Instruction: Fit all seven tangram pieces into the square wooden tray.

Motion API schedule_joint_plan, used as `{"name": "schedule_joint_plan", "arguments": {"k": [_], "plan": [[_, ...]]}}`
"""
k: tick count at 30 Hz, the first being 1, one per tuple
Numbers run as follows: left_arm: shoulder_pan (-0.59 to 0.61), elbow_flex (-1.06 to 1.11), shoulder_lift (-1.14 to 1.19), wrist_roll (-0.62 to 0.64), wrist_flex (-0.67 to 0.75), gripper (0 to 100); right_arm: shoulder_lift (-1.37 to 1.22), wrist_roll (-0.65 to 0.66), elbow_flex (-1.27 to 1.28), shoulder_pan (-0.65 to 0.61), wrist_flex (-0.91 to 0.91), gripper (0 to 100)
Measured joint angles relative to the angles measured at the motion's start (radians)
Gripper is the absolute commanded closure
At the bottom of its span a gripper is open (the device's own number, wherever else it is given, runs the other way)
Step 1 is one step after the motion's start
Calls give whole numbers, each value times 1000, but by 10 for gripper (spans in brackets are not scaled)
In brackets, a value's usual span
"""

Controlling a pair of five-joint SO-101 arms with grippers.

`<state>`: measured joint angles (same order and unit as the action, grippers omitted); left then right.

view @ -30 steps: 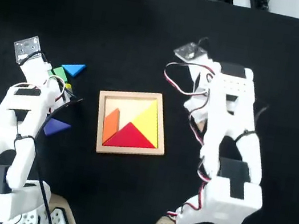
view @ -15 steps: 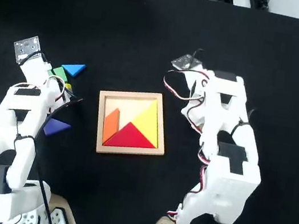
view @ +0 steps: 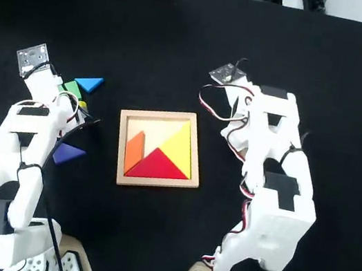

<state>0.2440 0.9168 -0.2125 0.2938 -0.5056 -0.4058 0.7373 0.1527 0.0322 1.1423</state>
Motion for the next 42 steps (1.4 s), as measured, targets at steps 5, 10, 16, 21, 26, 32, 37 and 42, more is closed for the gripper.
{"name": "schedule_joint_plan", "arguments": {"k": [5,10,16,21,26,32,37,42], "plan": [[0,0,0,0,0,784,2,0,0,0,-2,782],[0,0,0,0,0,784,2,0,-3,5,-2,892],[0,0,0,0,0,784,2,0,-11,11,-3,910],[0,0,0,0,0,784,2,0,-11,11,-3,912],[0,0,0,0,0,784,17,0,2,11,-3,913],[0,0,0,0,0,784,133,0,12,8,81,913],[0,0,0,0,0,784,256,0,14,8,138,913],[0,0,0,0,0,784,313,-20,20,6,147,913]]}}
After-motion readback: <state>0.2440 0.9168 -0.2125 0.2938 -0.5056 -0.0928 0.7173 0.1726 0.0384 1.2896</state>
